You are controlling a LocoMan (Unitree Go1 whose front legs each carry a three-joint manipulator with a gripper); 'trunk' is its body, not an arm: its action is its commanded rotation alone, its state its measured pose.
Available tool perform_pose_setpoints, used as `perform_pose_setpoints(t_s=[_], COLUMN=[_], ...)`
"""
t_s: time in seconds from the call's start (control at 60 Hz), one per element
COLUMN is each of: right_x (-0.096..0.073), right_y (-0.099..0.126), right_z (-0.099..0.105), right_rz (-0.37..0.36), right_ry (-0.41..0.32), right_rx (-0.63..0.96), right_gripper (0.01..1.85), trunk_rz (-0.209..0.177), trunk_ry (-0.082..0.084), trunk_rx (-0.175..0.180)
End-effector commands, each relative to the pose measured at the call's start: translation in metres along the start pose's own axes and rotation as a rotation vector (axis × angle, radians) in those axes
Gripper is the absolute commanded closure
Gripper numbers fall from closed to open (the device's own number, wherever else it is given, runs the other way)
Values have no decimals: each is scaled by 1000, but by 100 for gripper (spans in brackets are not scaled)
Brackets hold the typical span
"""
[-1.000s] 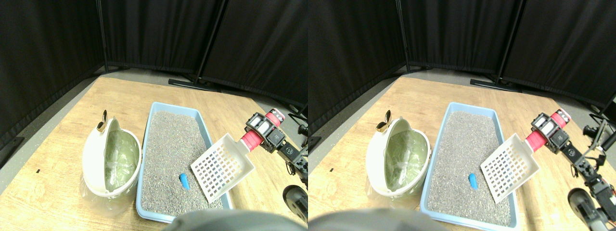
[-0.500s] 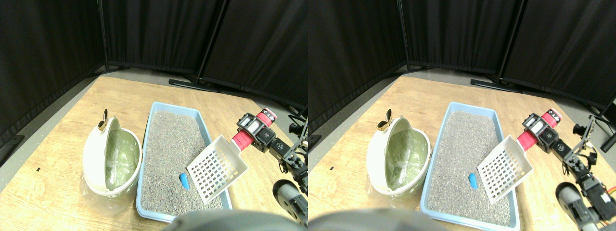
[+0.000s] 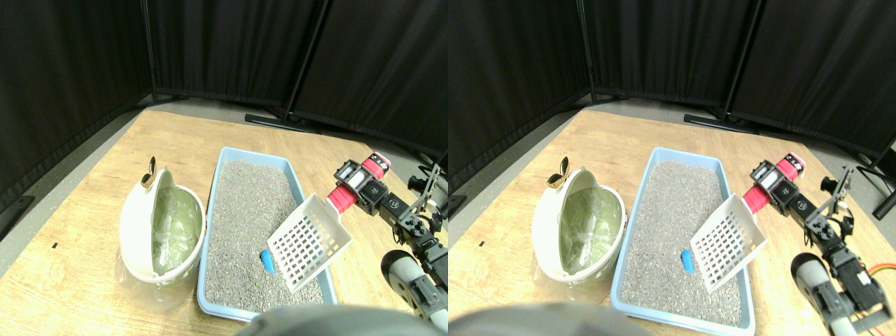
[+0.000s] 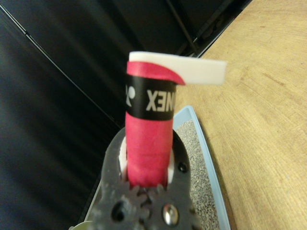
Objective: Scoop (unimanual)
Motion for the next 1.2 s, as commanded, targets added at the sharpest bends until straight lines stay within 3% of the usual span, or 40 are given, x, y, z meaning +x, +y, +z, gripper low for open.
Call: perform_pose_setpoints(t_s=[0.017, 0.233, 0.25, 0.4, 0.433, 0.683, 0.783, 0.833, 0.9, 1.033, 1.2], right_x=[2, 5, 5, 6, 7, 9, 7, 5, 3, 3, 5], right_y=[-1, 6, 8, 21, 36, 75, 86, 98, 104, 105, 89], right_z=[11, 11, 12, 9, 6, -6, -7, -8, -7, -10, -15], right_rz=[-30, 4, 11, 52, 73, 153, 178, 216, 222, 220, 146], right_ry=[-43, -57, -27, -23, -9, -23, 5, -19, 10, 2, 61], right_rx=[-48, -76, -59, -31, -27, 87, 126, 154, 145, 158, 313], right_gripper=[181, 181, 181, 181, 181, 181, 181, 181, 181, 181, 177], trunk_rz=[12, 4, 4, 3, 6, 26, 33, 35, 37, 39, 31], trunk_ry=[24, 31, 31, 41, 47, 63, 67, 69, 69, 67, 66], trunk_rx=[-16, -15, -15, -16, -20, -37, -43, -45, -49, -49, -47])
